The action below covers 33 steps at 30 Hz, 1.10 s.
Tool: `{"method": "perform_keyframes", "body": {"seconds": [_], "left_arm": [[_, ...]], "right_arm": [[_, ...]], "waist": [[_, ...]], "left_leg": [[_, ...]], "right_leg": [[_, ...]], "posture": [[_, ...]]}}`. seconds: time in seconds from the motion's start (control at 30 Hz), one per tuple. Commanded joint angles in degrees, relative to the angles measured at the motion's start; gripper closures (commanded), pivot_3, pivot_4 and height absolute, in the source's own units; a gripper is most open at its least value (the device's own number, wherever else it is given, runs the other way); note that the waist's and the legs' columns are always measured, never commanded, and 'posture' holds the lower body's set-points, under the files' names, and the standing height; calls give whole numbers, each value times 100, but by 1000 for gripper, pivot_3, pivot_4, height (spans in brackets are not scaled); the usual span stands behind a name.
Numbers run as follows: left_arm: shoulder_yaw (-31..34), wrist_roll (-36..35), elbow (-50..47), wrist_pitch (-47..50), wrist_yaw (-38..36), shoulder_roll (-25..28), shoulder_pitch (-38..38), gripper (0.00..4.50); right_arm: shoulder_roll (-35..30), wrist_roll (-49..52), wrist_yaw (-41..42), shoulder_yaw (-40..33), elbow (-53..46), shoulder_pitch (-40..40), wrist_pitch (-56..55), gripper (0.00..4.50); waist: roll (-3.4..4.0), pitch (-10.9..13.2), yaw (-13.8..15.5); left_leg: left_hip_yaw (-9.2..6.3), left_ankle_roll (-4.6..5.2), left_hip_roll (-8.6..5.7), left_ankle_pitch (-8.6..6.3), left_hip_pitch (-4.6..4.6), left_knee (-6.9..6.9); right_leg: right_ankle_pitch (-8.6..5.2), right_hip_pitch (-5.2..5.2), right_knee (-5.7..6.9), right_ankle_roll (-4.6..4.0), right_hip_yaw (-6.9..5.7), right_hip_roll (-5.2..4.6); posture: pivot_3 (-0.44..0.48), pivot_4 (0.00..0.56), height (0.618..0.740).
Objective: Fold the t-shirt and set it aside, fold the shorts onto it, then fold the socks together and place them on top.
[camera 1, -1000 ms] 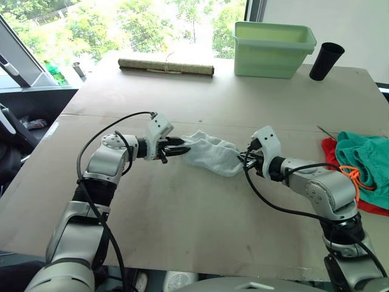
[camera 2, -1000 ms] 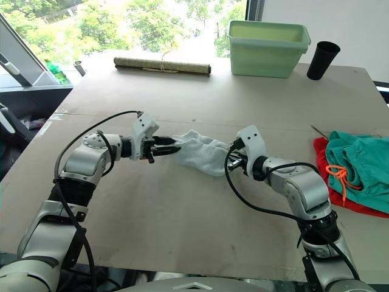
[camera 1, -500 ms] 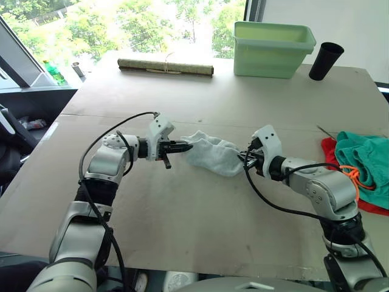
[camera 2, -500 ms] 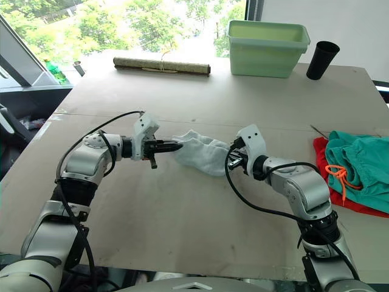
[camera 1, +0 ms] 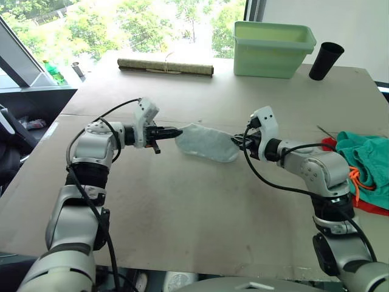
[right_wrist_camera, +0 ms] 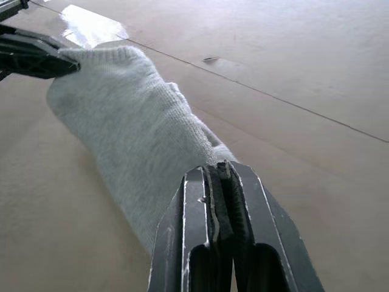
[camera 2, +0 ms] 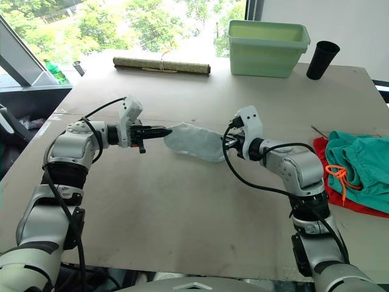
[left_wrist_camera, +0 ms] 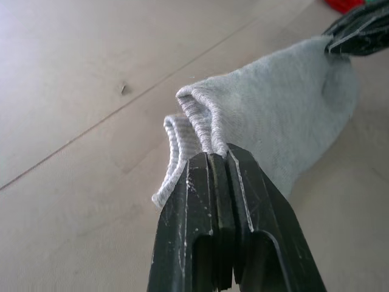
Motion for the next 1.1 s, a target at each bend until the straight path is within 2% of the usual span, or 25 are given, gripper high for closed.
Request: {"method": "perform_keyframes", "body": {"seconds": [0.03,0.2,0.27,0.3,0.33,0.37,0.4,0.5,0.57,0.6,0.67,0.7,0.8,0.93,1.0,1.03,1.1], "left_arm": [[-22,236,95,-337,298,-84,-14,4452],[-81,485,309,-502,529,-179,-16,4452],[-50,500,357,-500,616,-195,-38,4500],[-27,471,334,-439,623,-196,-32,3760],[83,385,302,-322,690,-189,-46,3564],[250,215,228,-68,715,-162,-47,3047],[505,-76,119,381,716,-122,-33,2753],[1017,-656,-211,1404,782,-29,114,2753],[1190,-897,-524,1881,851,-9,294,2659],[1276,-1014,-702,2132,949,-42,403,2659],[1382,-1200,-1121,2525,1232,-160,614,2659],[1422,-1264,-1273,2673,1362,-215,682,2659],[1456,-1260,-1636,2778,1767,-345,939,2659],[1565,-1385,-1994,3010,2155,-471,1224,1462],[1606,-1423,-2079,3101,2357,-512,1257,717],[1629,-1455,-2100,3184,2441,-533,1280,71],[1639,-1530,-2150,3332,2529,-541,1334,25]], "right_arm": [[-41,-204,236,144,524,-354,-394,4500],[-268,-586,723,666,1080,-570,-794,4500],[-338,-713,845,804,1100,-537,-934,3890],[-359,-751,879,836,1064,-506,-959,3622],[-499,-940,861,947,905,-417,-1099,3222],[-632,-983,919,928,583,-265,-1260,2827],[-757,-968,1066,870,156,-84,-1559,2827],[-898,-844,1364,746,-623,297,-2124,2827],[-765,-742,1362,689,-682,384,-2202,3347],[-649,-783,1371,786,-602,372,-2333,3489],[-391,-1015,1344,1037,-234,273,-2627,4338],[-293,-1108,1349,1133,-73,237,-2733,4464],[28,-1450,1234,1353,662,108,-3054,4464],[315,-1947,1147,1687,1647,29,-3477,4500],[387,-2018,1205,1703,1798,41,-3568,4500],[419,-2071,1189,1700,1870,52,-3596,4500],[452,-2159,1190,1698,1956,73,-3626,4500]], "waist": [[0,0,-4],[0,0,-9],[0,0,-8],[0,0,-9],[0,0,-9],[0,0,-7],[0,0,5],[-1,1,-16],[-2,1,-39],[-2,1,-43],[-3,0,-61],[-3,0,-70],[-6,0,-70],[-9,-3,-64],[-8,-2,-63],[-10,-3,-61],[-10,-3,-77]], "left_leg": [[0,0,1,0,2,0],[5,0,1,0,0,-1],[6,0,1,0,-1,-1],[6,0,1,0,-1,-1],[7,0,1,0,-1,-1],[6,0,2,0,-1,-1],[6,0,2,0,0,0],[1,1,2,0,-9,0],[3,0,4,0,-4,-1],[4,0,5,0,2,0],[6,-2,7,1,17,1],[7,-2,7,1,19,1],[5,-2,6,1,18,2],[8,-3,3,1,19,3],[7,-3,3,2,17,2],[7,-3,3,2,15,2],[8,-4,3,2,20,2]], "right_leg": [[0,0,0,0,1,0],[0,-2,0,0,3,1],[0,-4,1,0,4,0],[0,-5,1,0,5,-1],[0,-5,1,0,6,-1],[0,-5,1,0,5,-2],[0,-5,3,0,6,-3],[-1,-7,-6,2,3,-6],[-1,-6,-5,3,6,-4],[-1,-4,2,3,7,-4],[-1,2,13,3,12,-3],[-1,2,17,3,13,-3],[-1,2,20,2,12,-5],[0,4,20,0,15,-7],[0,3,19,0,14,-8],[0,2,17,0,14,-9],[0,6,18,0,16,-9]], "posture": [[0,150,740],[0,150,740],[0,150,740],[0,150,740],[0,150,740],[0,150,740],[0,150,740],[0,150,740],[0,150,740],[0,150,740],[0,150,740],[0,150,740],[0,150,740],[0,150,740],[0,150,740],[0,150,740],[0,150,740]]}}
